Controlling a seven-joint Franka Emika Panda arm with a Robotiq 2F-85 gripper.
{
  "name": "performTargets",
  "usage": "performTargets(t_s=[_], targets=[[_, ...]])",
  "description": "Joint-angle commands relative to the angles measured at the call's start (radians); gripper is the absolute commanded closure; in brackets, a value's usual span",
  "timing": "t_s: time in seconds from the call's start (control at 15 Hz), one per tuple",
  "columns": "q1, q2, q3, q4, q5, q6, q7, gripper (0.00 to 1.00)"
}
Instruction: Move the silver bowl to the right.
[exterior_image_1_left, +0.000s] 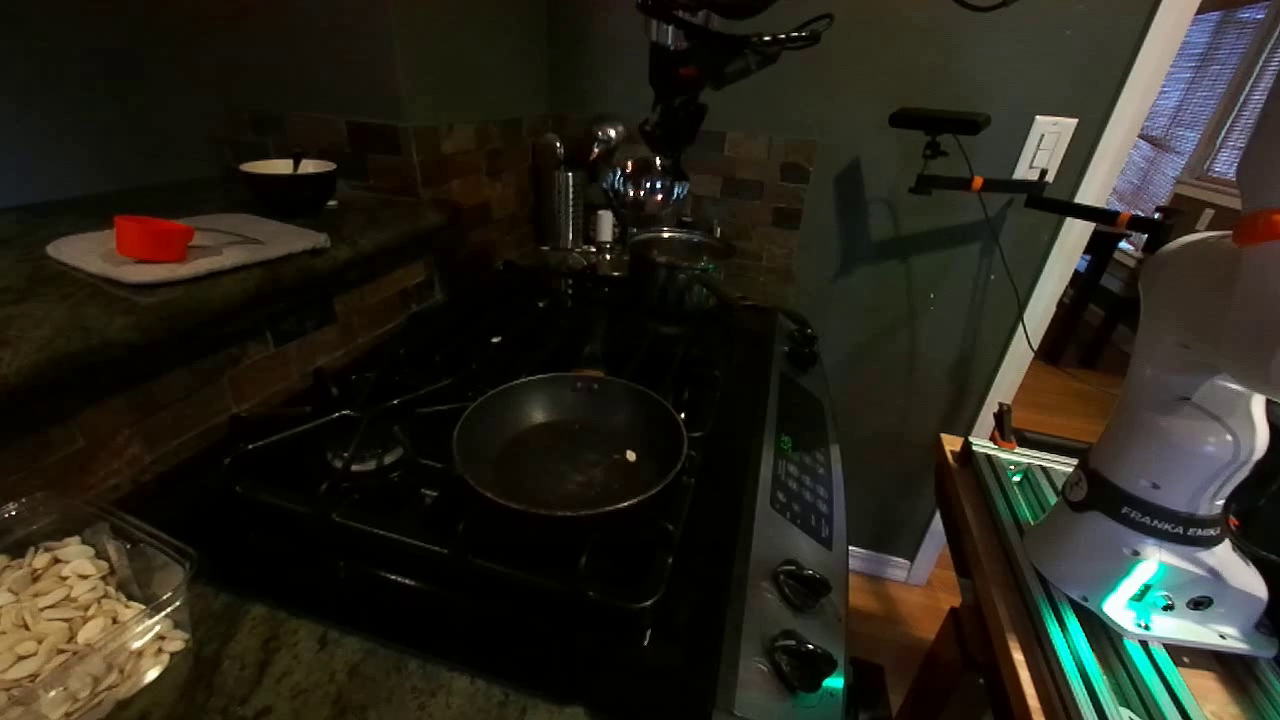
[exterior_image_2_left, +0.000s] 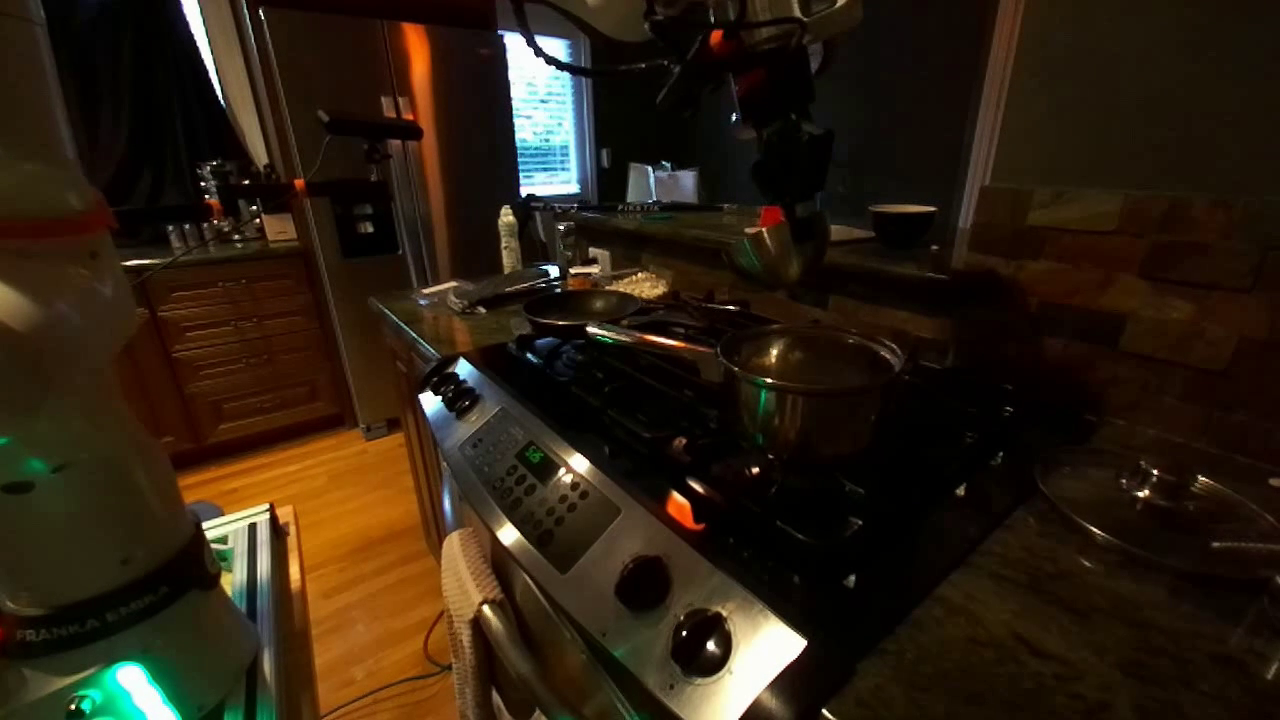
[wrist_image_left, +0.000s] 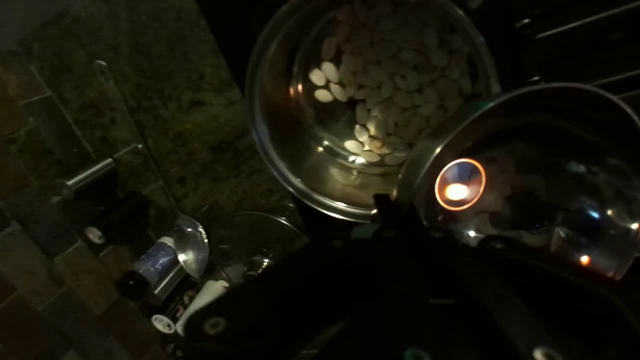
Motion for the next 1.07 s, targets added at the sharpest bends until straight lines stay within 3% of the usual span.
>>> performTargets(t_s=[0.0, 0.33, 0.4, 0.73, 1.0], targets=[[-0.052, -0.03, -0.001, -0.009, 0.02, -0.048, 0.017, 0.99], [-0.15, 0.024, -0.046, 0.081, 0.275, -0.155, -0.038, 0.99], [-0.13, -0.004, -0.03, 0.033, 0.185, -0.111, -0.01, 0.99], [-0.138, 0.0, -0.029, 0.04, 0.195, -0.114, -0.021, 0.96], [-0.172, 0.123, -0.046, 0.259, 0.367, -0.323, 0.022, 0.99]])
